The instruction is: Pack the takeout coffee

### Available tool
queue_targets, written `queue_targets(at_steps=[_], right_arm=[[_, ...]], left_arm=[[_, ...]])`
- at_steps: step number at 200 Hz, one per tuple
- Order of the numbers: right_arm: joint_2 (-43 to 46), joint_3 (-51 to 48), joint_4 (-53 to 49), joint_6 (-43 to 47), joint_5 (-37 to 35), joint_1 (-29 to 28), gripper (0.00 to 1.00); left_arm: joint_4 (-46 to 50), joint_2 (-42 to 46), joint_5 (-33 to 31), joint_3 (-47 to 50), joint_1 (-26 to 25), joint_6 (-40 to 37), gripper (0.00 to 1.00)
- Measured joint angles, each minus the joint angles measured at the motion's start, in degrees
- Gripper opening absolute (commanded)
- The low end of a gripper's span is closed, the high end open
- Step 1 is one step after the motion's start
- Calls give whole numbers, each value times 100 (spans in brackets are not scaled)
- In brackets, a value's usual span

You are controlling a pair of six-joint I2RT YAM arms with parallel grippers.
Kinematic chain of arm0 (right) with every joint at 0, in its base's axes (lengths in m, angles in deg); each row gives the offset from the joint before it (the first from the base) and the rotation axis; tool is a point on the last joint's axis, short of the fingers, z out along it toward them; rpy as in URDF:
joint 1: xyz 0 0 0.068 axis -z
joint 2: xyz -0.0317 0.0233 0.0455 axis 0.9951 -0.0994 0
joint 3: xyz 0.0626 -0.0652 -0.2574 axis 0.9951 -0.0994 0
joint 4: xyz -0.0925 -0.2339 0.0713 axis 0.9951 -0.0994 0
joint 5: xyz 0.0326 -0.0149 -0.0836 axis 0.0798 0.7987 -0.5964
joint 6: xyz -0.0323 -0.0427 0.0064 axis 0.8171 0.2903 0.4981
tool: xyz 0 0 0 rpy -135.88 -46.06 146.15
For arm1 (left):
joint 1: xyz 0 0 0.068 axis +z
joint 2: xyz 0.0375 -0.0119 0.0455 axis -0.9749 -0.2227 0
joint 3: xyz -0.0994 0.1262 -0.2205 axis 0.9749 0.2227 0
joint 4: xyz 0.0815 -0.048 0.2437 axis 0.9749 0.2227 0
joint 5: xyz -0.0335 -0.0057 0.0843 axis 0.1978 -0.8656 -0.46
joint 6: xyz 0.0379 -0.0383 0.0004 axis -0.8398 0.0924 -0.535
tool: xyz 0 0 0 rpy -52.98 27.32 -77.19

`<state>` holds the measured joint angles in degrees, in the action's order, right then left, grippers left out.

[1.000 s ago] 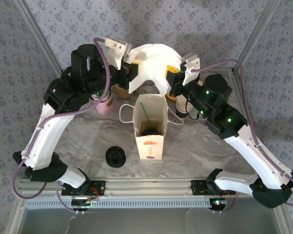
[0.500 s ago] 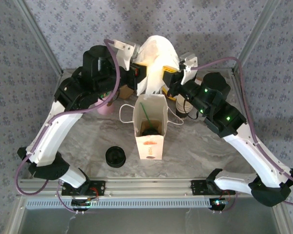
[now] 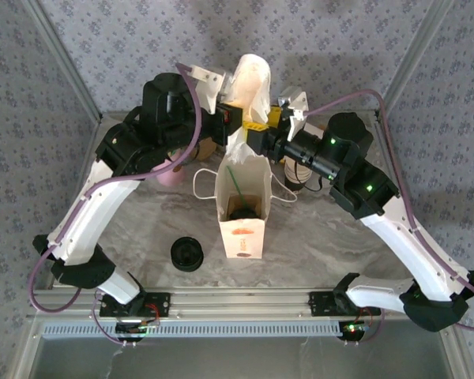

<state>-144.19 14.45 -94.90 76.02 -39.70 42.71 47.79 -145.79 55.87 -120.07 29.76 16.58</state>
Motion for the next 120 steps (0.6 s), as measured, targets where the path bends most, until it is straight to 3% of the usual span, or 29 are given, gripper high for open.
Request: queue_targets(at_steps=[120], right_arm=[[-39, 214, -356, -20, 570, 603, 58]], left_arm=[[-109, -581, 2494, -302, 573, 1163, 0]])
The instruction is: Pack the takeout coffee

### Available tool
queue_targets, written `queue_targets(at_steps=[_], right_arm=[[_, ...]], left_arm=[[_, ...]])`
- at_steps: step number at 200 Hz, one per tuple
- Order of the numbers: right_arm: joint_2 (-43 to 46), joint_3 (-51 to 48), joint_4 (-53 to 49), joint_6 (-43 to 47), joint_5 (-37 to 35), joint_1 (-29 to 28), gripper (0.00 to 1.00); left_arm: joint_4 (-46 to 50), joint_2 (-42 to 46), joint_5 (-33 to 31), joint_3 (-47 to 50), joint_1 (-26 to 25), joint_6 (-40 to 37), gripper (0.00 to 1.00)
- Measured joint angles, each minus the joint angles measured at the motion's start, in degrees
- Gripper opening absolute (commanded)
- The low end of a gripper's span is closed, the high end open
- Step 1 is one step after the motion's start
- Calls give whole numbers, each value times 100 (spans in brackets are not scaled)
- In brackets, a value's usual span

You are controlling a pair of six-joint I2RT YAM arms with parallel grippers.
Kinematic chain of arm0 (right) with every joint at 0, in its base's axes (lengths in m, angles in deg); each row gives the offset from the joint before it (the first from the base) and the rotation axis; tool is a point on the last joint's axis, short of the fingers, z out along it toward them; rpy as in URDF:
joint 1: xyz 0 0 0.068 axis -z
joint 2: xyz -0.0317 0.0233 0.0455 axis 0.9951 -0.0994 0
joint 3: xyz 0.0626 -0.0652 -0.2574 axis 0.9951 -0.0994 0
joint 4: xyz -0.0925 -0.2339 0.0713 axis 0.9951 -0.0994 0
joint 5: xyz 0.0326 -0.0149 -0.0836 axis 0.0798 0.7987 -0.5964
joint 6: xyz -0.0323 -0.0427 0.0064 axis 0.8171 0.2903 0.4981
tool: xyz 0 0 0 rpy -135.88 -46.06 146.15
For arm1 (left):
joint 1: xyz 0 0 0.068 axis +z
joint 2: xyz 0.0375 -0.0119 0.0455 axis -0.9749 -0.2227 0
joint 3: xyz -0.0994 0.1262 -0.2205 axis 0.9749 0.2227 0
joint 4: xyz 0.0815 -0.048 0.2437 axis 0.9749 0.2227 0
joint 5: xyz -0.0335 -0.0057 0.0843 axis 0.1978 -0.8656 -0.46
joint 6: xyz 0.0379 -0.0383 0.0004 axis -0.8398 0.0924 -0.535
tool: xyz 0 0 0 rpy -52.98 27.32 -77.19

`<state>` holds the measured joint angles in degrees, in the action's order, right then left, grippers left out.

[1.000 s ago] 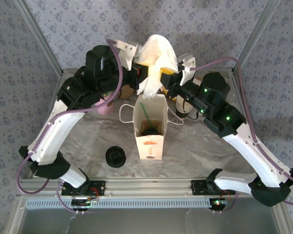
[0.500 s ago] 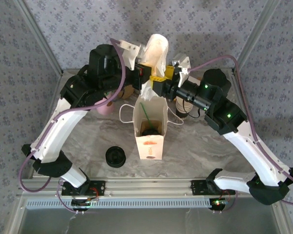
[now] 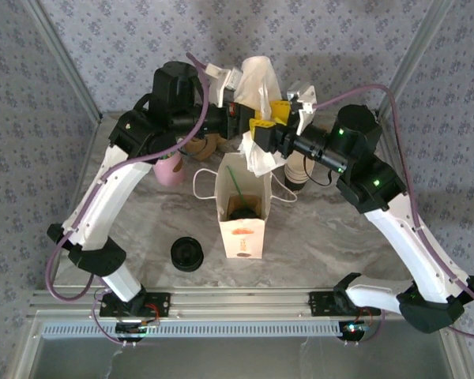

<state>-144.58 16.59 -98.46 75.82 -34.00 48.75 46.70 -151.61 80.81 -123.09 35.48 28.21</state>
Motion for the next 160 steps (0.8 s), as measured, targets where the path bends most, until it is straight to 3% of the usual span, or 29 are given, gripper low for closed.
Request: queue_targets(at_steps=[73, 160], right_arm=[[-221, 389, -380, -289, 168, 599, 64], [-785, 940, -752, -535, 382, 1064, 67]], left_arm=[[-719, -581, 1268, -50, 297, 986, 0], [-1427, -1134, 1845, -122, 389, 1738, 0]])
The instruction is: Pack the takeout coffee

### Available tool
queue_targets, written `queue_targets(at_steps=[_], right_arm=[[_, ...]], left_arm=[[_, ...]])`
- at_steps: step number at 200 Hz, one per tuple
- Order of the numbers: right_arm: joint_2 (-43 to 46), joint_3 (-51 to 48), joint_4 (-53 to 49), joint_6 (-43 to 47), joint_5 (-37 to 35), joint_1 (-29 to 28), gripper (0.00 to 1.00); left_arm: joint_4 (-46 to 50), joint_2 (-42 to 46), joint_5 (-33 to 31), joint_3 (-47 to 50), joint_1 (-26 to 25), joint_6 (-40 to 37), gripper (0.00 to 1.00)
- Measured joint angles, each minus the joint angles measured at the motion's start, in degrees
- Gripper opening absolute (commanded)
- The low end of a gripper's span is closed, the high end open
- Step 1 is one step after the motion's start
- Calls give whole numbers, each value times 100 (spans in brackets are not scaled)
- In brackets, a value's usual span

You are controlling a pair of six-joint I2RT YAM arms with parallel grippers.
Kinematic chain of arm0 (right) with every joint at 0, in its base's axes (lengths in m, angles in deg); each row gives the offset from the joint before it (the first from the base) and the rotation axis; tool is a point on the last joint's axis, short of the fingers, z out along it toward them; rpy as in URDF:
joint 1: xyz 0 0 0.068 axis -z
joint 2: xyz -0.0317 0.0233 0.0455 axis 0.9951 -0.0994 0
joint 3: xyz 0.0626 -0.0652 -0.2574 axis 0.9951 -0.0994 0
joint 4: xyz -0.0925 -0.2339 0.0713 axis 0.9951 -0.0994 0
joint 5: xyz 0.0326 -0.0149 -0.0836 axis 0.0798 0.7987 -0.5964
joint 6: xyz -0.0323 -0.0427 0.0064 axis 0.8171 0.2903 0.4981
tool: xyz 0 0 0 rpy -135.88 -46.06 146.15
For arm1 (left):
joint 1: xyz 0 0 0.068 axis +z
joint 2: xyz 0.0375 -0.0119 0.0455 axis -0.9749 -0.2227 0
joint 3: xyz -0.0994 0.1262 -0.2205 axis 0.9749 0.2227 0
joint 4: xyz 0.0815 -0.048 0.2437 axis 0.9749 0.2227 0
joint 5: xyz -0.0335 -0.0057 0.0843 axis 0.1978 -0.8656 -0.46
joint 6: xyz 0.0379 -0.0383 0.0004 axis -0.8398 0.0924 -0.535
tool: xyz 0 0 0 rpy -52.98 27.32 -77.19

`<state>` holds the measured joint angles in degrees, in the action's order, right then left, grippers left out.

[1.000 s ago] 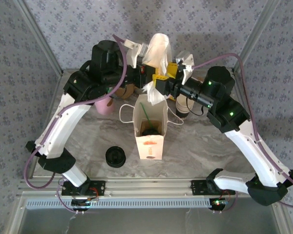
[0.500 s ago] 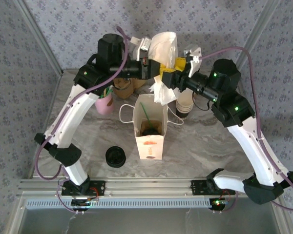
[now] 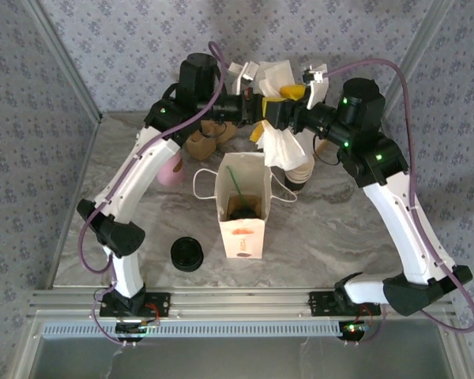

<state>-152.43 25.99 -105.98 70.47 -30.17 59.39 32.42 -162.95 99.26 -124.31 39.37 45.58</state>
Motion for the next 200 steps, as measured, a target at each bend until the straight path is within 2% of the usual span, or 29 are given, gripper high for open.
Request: queue_targets(at_steps=[147, 200], right_arm=[[-549, 1228, -221, -278, 166, 437, 69], [-664, 1294, -273, -435, 240, 592, 70]], left_arm=[[-2100, -728, 498, -9, 317, 1681, 0], [-2577, -857, 540, -7, 337, 2068, 0]])
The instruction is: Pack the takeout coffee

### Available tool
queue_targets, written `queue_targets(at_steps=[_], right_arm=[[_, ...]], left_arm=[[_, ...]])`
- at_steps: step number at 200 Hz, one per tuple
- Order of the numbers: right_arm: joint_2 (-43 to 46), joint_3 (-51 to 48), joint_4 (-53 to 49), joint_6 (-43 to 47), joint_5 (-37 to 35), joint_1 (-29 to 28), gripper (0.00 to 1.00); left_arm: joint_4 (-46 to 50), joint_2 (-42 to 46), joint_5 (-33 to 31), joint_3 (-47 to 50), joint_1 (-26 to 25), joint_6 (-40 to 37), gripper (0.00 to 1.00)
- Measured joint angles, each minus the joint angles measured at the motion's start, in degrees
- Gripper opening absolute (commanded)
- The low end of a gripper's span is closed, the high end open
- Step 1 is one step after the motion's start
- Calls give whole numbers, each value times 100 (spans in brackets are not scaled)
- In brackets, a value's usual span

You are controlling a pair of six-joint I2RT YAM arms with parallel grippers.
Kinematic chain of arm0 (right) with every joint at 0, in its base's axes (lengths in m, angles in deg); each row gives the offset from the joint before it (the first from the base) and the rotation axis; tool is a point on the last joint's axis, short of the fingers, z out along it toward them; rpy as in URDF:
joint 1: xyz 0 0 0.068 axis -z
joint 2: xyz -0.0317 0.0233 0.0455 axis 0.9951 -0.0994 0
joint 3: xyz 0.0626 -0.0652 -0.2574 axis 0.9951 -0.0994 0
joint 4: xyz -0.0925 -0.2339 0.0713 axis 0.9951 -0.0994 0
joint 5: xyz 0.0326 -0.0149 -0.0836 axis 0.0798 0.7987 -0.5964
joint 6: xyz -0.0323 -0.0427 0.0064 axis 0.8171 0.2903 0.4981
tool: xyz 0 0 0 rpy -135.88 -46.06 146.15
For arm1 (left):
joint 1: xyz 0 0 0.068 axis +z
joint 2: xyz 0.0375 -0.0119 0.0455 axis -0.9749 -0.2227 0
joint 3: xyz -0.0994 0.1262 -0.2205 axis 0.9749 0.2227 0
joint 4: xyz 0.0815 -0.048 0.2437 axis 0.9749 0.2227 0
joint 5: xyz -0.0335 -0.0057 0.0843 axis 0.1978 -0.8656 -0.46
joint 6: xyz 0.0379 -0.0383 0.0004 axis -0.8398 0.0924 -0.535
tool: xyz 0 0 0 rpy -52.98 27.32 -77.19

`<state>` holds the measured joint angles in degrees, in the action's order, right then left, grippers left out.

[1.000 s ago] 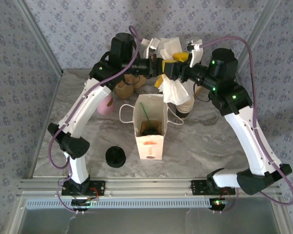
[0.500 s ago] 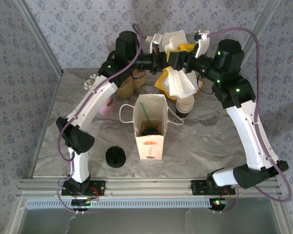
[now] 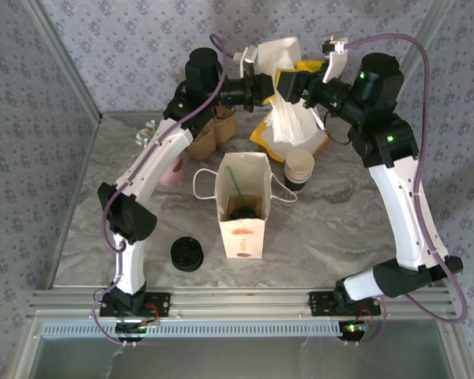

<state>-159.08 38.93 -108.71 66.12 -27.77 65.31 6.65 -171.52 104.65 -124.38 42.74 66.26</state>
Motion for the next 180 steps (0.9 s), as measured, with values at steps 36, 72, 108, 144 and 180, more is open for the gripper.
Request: queue_targets(at_steps=[36, 72, 108, 144, 180], right_arm=[[-127, 7, 2, -173, 105, 15, 70], [-256, 114, -2, -293, 173, -9, 70], [-337, 332, -48, -291, 173, -87, 70], [-339, 354, -184, -289, 155, -116, 70], [-422, 619, -363, -286, 144, -120, 70]], left_arm=[[-551, 2, 0, 166, 22, 238, 0], [-898, 2, -7, 422, 35, 457, 0], [-1744, -4, -33, 514, 66, 994, 0], [-2608, -76, -92, 514, 66, 1517, 0], [-3034, -238, -114, 514, 66, 1843, 0]])
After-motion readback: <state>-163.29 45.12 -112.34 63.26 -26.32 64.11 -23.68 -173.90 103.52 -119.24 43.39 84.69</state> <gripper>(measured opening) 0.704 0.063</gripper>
